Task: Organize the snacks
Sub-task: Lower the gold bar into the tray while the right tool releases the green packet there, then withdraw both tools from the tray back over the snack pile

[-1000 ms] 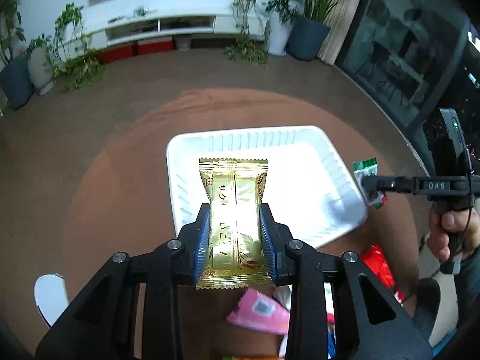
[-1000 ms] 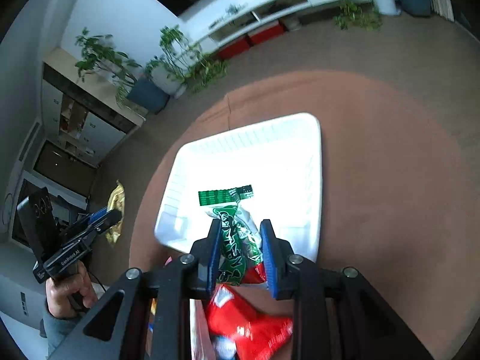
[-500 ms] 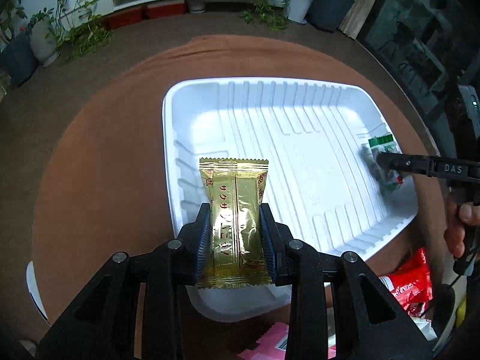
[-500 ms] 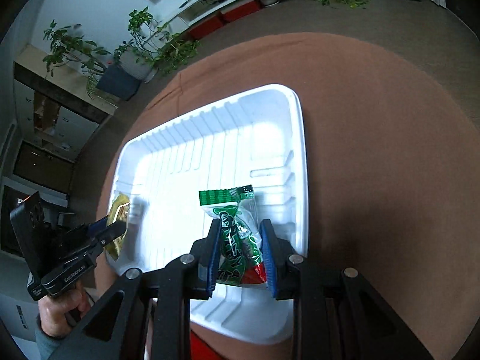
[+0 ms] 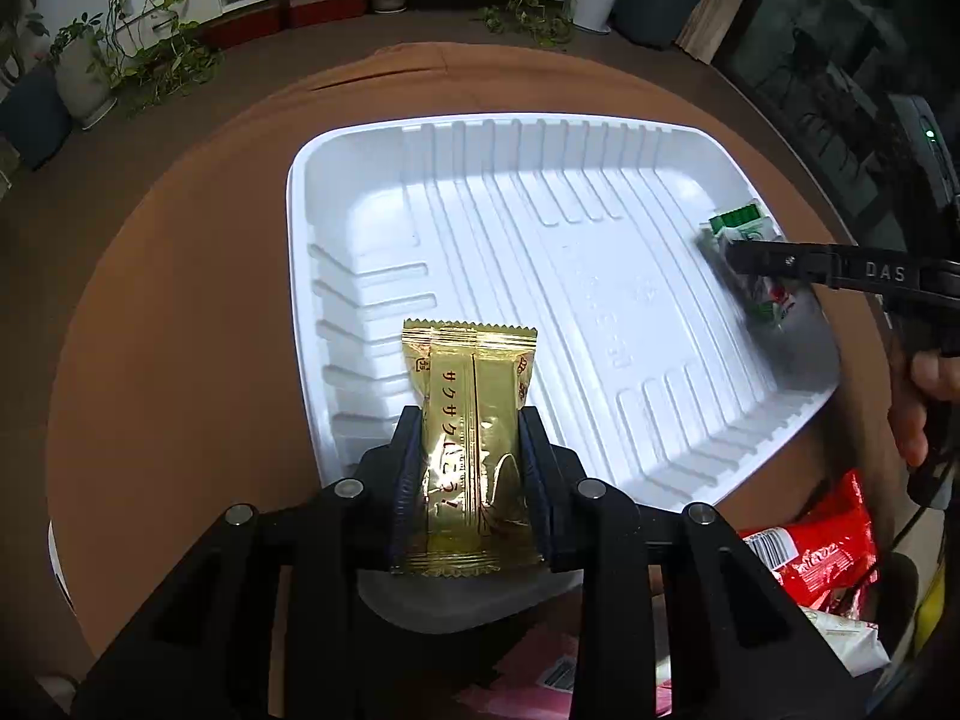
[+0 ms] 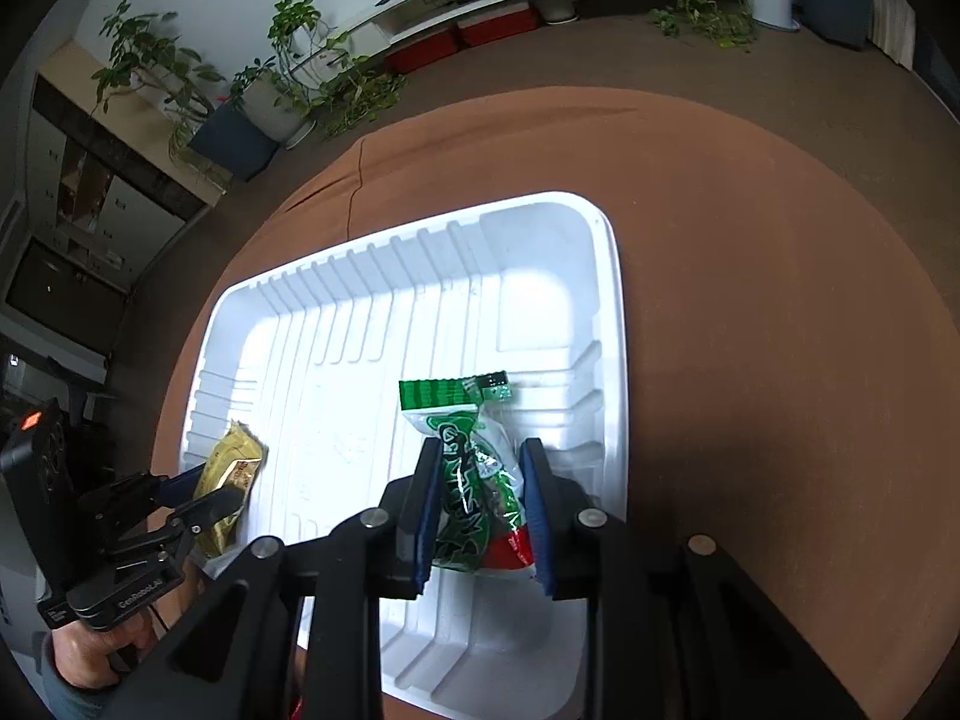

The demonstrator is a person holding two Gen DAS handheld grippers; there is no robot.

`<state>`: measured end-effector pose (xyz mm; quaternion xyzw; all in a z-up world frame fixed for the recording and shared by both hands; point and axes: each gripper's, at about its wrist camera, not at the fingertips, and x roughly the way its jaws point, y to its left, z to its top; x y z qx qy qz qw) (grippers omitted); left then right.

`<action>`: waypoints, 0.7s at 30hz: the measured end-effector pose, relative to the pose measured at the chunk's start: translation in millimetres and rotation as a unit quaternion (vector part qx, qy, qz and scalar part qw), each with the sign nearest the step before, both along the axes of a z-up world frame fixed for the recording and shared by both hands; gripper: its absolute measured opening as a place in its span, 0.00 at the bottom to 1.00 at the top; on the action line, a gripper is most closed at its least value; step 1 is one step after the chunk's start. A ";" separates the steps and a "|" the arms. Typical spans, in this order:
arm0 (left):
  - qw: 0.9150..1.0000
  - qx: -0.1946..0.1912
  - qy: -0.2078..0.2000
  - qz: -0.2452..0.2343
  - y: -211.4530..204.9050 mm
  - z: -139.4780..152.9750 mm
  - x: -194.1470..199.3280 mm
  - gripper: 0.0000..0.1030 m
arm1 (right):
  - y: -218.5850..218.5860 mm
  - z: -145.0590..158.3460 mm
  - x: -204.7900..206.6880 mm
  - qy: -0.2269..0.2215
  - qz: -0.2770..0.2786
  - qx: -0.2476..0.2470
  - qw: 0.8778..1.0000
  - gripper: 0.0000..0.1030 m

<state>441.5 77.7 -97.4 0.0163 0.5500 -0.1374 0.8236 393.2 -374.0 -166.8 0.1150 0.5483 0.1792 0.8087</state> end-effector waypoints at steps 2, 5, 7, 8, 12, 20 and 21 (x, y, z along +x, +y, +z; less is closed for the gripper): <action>1.000 -0.001 -0.003 0.003 1.0 0.1 0.6 0.28 | 2.7 0.2 2.5 0.000 0.004 -0.003 1.000 0.27; 1.000 0.001 -0.010 0.008 4.4 3.2 -0.2 0.29 | 7.1 2.0 3.8 0.000 0.010 -0.005 1.000 0.36; 1.000 0.000 -0.013 0.011 3.9 8.2 -2.3 0.29 | 8.6 3.6 1.8 -0.002 0.012 -0.002 1.000 0.43; 1.000 0.002 -0.015 0.011 3.5 9.3 -2.4 0.29 | 9.3 4.6 2.4 -0.002 0.013 0.001 1.000 0.48; 1.000 0.003 -0.023 0.014 3.9 12.4 -5.0 0.29 | 11.6 7.9 -0.2 -0.008 0.017 -0.002 1.000 0.56; 0.998 -0.020 -0.054 0.030 17.5 40.0 -22.1 0.53 | 2.0 29.4 -12.9 -0.037 0.010 -0.002 0.999 0.64; 0.997 -0.023 -0.061 0.030 19.2 44.7 -26.3 0.70 | -0.1 36.4 -17.9 -0.045 0.011 0.000 0.999 0.65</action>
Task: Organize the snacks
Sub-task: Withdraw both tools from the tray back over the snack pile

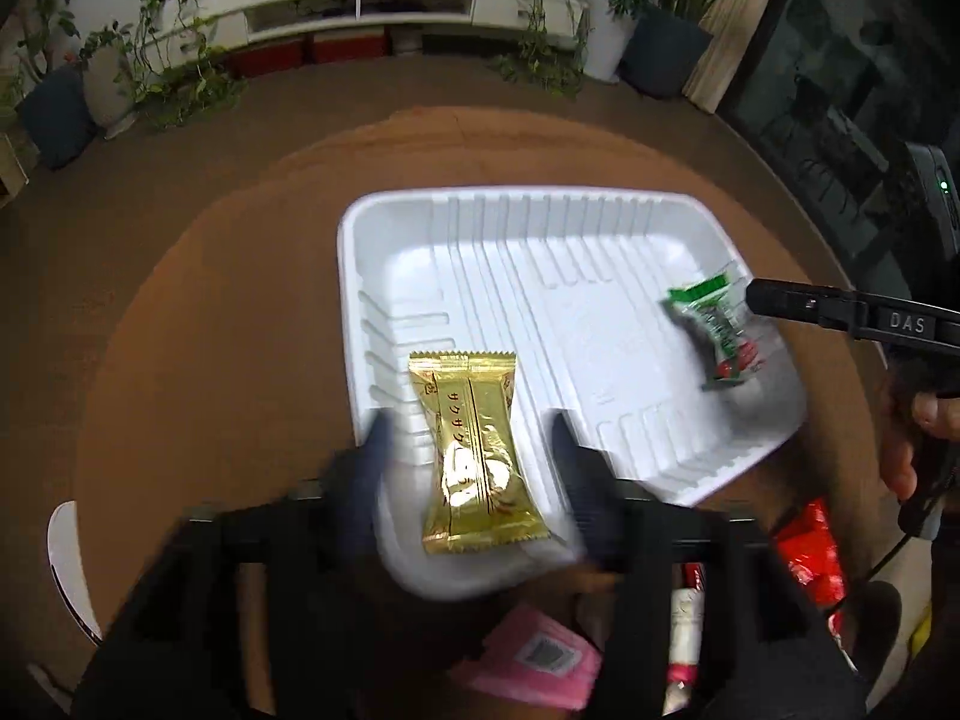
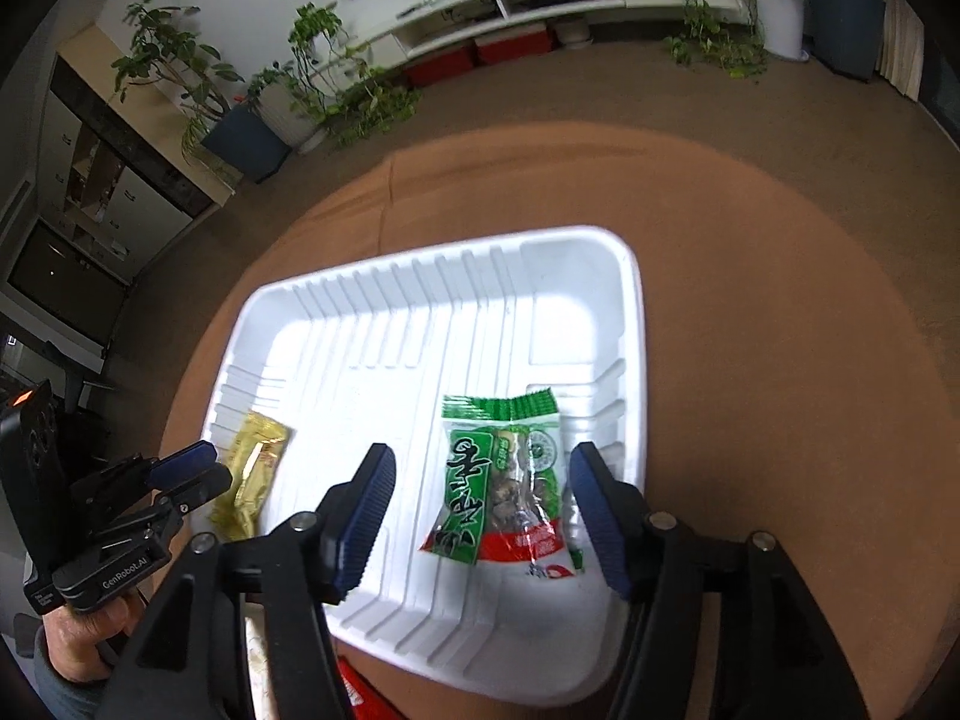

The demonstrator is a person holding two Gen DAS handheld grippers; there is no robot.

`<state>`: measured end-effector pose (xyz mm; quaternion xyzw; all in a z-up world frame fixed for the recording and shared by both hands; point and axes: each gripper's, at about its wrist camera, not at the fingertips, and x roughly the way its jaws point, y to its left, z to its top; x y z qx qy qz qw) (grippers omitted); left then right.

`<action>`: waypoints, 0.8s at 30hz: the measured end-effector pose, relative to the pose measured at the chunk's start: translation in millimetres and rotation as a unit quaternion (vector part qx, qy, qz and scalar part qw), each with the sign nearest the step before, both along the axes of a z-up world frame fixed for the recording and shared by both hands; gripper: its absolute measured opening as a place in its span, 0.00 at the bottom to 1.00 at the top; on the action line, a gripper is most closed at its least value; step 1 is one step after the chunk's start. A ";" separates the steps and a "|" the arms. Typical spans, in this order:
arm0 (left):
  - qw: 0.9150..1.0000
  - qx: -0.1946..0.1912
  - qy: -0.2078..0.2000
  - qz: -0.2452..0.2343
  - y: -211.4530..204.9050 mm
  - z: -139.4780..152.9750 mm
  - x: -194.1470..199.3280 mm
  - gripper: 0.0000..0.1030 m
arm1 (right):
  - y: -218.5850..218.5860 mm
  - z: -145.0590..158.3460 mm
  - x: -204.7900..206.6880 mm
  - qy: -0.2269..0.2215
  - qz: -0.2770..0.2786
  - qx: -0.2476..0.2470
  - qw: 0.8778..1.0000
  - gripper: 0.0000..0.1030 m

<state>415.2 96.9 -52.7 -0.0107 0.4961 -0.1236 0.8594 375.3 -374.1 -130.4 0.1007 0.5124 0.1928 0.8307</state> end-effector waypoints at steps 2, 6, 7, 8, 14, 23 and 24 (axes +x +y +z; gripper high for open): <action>1.000 -0.009 -0.018 -0.003 3.6 14.7 -11.9 0.85 | -9.1 17.5 -11.4 -0.024 0.001 0.007 1.000 0.73; 0.999 -0.021 -0.042 -0.007 13.6 40.5 -43.7 0.98 | -29.2 53.5 -38.3 -0.068 -0.001 0.039 0.997 0.80; 0.998 -0.024 -0.059 -0.013 16.2 47.9 -59.2 0.99 | -35.3 61.5 -49.1 -0.079 -0.002 0.049 0.996 0.82; 0.997 -0.023 -0.074 -0.022 17.4 52.7 -73.0 1.00 | -43.5 71.3 -66.2 -0.094 -0.003 0.061 0.994 0.85; 0.989 0.024 -0.138 -0.056 13.2 61.1 -164.9 1.00 | -64.9 87.1 -168.6 -0.158 0.014 0.092 0.983 0.93; 0.994 -0.073 -0.073 -0.021 17.8 11.9 -271.1 1.00 | -53.8 28.2 -315.4 -0.142 0.039 0.108 0.983 0.94; 0.994 -0.082 -0.067 -0.025 16.3 7.4 -279.5 1.00 | -50.5 20.3 -328.7 -0.137 0.041 0.112 0.983 0.94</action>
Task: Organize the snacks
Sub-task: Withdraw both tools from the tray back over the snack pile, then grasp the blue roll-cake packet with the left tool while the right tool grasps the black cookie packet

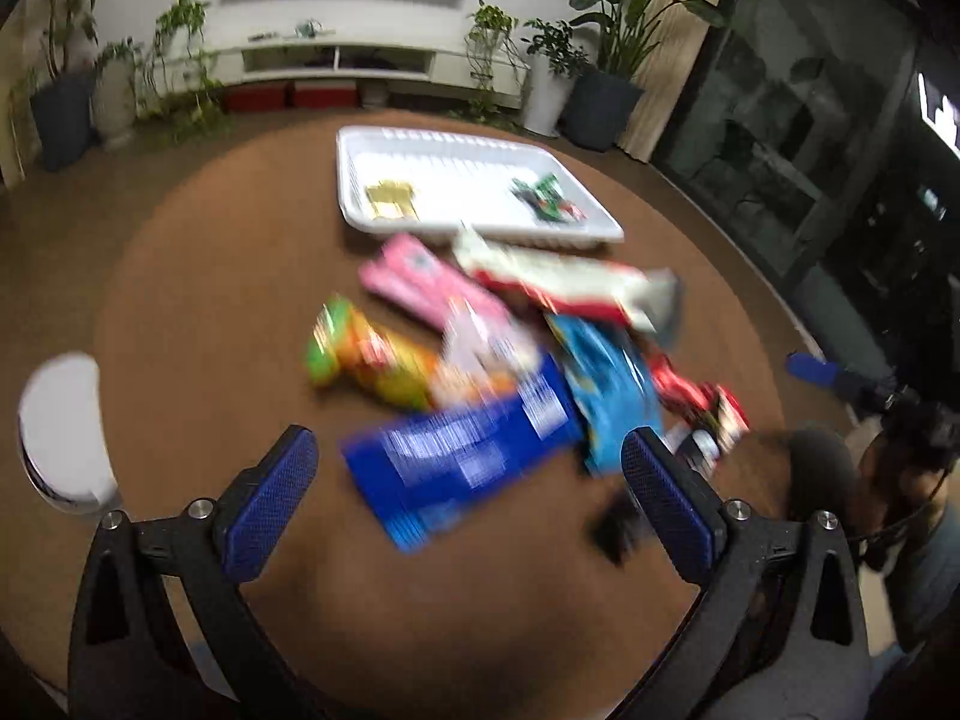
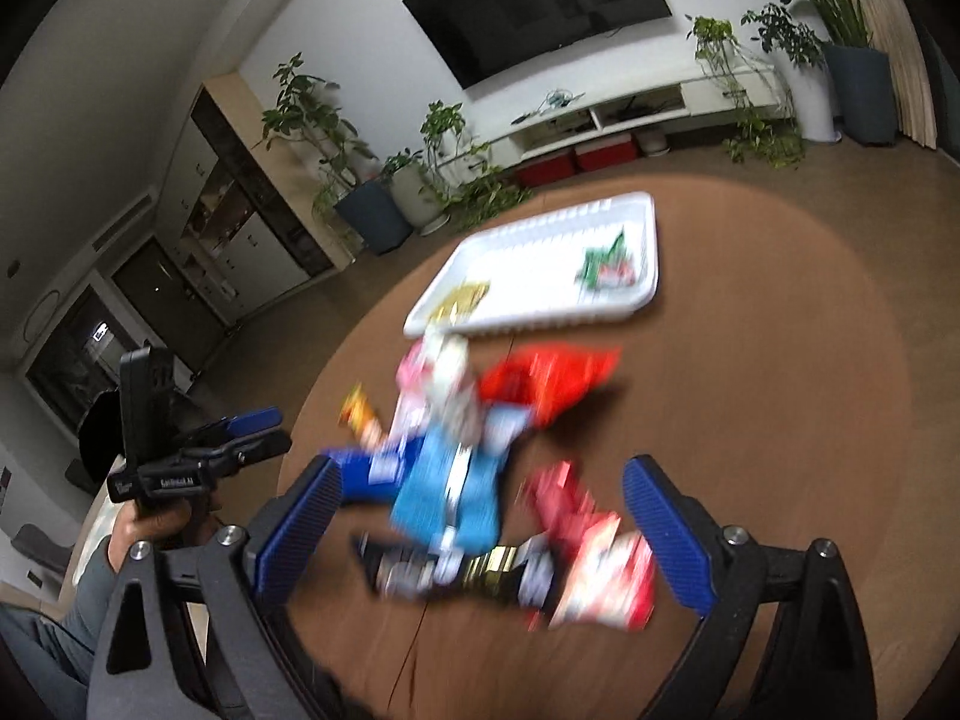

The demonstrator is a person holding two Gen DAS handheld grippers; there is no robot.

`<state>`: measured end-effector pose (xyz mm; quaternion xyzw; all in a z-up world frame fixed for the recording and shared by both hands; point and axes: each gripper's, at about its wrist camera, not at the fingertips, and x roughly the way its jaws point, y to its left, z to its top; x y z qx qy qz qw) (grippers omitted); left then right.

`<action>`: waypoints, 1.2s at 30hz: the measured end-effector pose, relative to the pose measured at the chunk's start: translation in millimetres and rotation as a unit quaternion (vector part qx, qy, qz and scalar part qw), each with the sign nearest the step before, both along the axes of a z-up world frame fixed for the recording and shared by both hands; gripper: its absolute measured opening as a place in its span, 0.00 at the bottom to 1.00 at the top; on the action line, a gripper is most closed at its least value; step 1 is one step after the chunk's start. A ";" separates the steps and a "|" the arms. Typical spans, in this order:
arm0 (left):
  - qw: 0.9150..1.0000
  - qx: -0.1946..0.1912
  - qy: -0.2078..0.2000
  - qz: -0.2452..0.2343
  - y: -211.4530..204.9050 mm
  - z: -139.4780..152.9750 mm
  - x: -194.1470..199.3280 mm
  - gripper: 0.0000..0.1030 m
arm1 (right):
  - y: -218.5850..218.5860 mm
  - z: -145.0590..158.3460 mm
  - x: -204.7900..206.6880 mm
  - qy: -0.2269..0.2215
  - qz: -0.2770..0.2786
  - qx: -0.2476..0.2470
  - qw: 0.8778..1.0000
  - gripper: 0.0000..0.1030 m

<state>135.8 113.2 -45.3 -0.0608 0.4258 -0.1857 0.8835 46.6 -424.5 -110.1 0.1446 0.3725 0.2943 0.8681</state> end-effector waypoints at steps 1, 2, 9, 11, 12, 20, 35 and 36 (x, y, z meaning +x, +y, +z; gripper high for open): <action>1.000 -0.010 0.007 -0.008 -1.7 -4.9 -8.5 1.00 | 3.6 -4.6 -7.9 0.003 0.005 -0.002 1.000 0.94; 1.000 -0.017 0.011 -0.015 -3.9 -8.7 -18.0 1.00 | 7.7 -7.8 -14.8 0.005 0.009 -0.009 1.000 0.94; 0.999 -0.025 0.017 -0.036 -9.9 -24.3 -48.1 1.00 | 40.5 -11.2 -36.2 -0.039 0.053 -0.088 0.994 0.94; 0.999 -0.022 0.014 -0.040 -8.1 -21.6 -47.7 1.00 | 51.7 -9.2 -35.4 -0.055 0.078 -0.118 0.988 0.94; 0.999 -0.025 0.013 -0.042 -7.0 -20.6 -45.5 1.00 | 55.1 -10.0 -35.0 -0.059 0.088 -0.129 0.986 0.94; 0.997 -0.014 0.002 -0.071 -2.4 -8.0 -40.8 0.99 | 100.3 -25.9 -16.3 -0.094 0.220 -0.272 0.932 0.81; 0.982 0.064 -0.012 -0.175 -20.3 2.0 -16.4 0.98 | 123.0 -52.2 10.0 -0.064 0.339 -0.361 0.866 0.63; 0.980 0.074 -0.012 -0.186 -23.8 1.3 -12.9 0.98 | 124.0 -52.8 10.0 -0.061 0.344 -0.360 0.865 0.62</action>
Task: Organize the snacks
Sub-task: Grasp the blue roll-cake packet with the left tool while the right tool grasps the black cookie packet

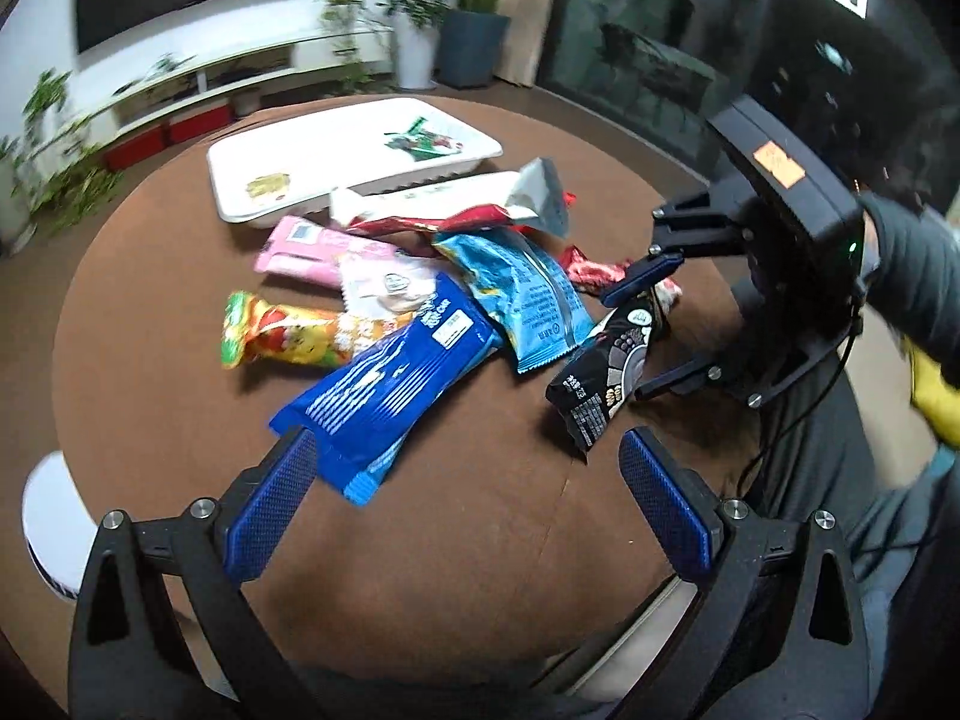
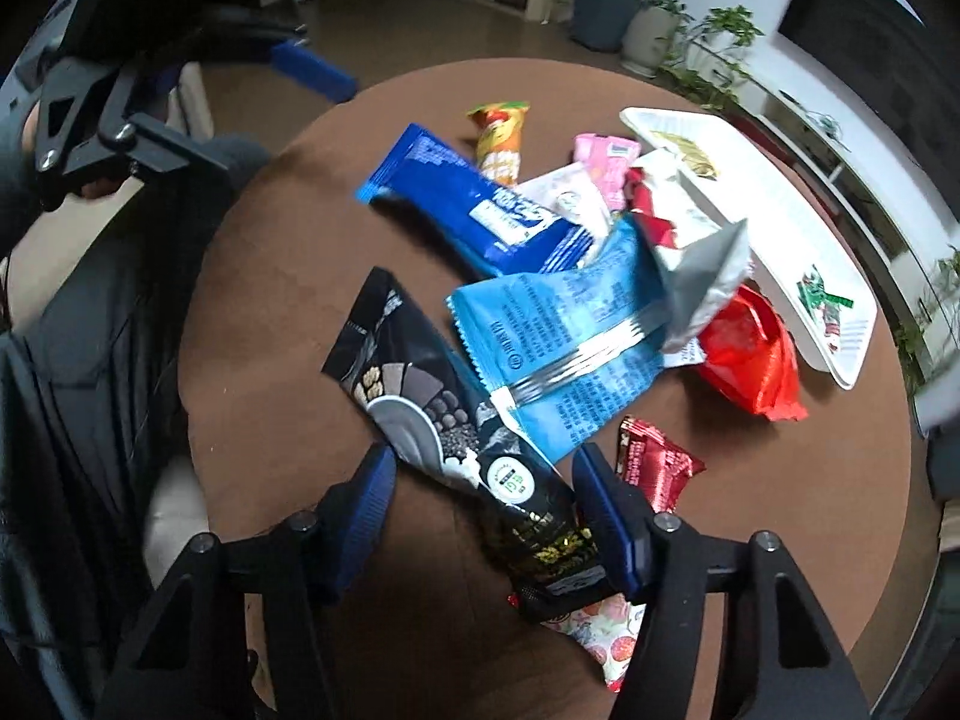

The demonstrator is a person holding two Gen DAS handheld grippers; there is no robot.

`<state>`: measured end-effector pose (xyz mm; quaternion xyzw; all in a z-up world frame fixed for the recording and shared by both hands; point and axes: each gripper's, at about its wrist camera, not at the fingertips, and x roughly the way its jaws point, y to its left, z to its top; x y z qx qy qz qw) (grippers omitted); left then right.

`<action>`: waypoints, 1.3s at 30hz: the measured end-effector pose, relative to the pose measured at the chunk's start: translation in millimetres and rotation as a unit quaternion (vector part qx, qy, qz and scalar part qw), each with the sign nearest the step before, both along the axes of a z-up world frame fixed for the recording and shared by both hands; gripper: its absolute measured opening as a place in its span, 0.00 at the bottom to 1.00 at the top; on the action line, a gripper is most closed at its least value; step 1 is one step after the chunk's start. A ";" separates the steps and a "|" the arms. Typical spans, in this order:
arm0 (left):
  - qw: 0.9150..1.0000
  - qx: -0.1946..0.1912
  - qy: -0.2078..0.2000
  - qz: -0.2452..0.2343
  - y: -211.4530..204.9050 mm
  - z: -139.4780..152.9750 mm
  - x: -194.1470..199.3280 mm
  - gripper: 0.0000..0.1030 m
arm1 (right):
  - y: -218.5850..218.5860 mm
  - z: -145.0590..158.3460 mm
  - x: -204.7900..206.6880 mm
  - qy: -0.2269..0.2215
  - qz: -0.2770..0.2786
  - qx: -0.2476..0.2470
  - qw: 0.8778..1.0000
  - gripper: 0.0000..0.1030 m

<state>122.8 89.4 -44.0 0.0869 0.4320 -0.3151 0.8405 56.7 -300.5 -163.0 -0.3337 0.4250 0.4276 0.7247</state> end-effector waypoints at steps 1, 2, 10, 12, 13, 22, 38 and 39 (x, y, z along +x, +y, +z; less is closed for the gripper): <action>1.000 0.008 0.002 -0.007 -2.8 -1.1 4.3 0.98 | 1.2 -1.1 -0.6 0.004 0.004 -0.001 1.000 0.61; 1.000 0.013 0.004 -0.012 -5.0 -1.4 8.4 0.98 | 2.4 -1.9 -2.0 0.004 0.006 -0.004 1.000 0.60; 0.996 0.063 0.010 -0.062 -28.8 -0.8 38.3 0.83 | 2.3 -11.6 -6.9 0.041 -0.015 -0.005 0.999 0.36; 0.994 0.082 0.018 -0.073 -37.5 -6.4 47.5 0.77 | 2.1 -12.2 -7.8 0.051 -0.029 0.002 0.998 0.33; 0.992 0.092 0.020 -0.078 -41.2 -9.4 50.8 0.75 | 0.8 -12.0 -8.2 0.054 -0.035 0.005 0.998 0.33; 0.981 0.157 0.055 -0.098 -56.1 -37.8 78.1 0.59 | -16.0 -9.7 -6.1 0.098 -0.083 0.032 0.991 0.35; 0.969 0.205 0.070 -0.119 -83.3 -60.9 84.1 0.34 | -5.5 -9.0 -3.1 0.097 -0.092 0.035 0.990 0.44; 0.969 0.205 0.070 -0.117 -84.0 -61.7 84.4 0.34 | -4.5 -9.3 -2.3 0.096 -0.093 0.034 0.990 0.44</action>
